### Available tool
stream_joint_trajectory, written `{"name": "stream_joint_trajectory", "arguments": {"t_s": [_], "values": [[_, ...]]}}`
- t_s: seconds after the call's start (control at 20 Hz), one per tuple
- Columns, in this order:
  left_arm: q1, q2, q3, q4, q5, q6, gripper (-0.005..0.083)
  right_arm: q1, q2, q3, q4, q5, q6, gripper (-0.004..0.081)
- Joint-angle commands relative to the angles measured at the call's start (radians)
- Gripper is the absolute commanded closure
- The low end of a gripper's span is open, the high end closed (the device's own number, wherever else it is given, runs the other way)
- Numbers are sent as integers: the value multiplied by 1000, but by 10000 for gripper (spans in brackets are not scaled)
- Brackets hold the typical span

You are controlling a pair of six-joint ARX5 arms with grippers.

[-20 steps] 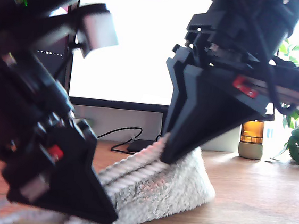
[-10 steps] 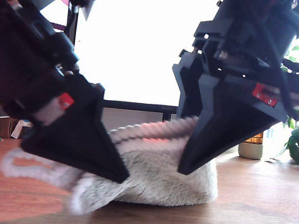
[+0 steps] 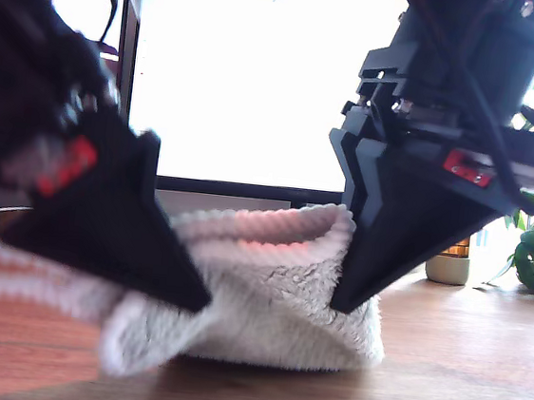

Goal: Fold the tea towel to a neat square and place it to the right

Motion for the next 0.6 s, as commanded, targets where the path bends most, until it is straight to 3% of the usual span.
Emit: {"name": "stream_joint_trajectory", "arguments": {"t_s": [0.0, 0.3, 0.55], "values": [[-1, -8, 8, -30, 10, 4, 795, 16, 2, 6, -22, -5, 29, 781], [-1, -8, 24, -177, 97, -4, 794, 43, 2, 6, -100, -26, 183, 781], [-1, -8, 154, -389, 185, -3, 794, 49, 2, 6, -191, -88, 306, 781]]}}
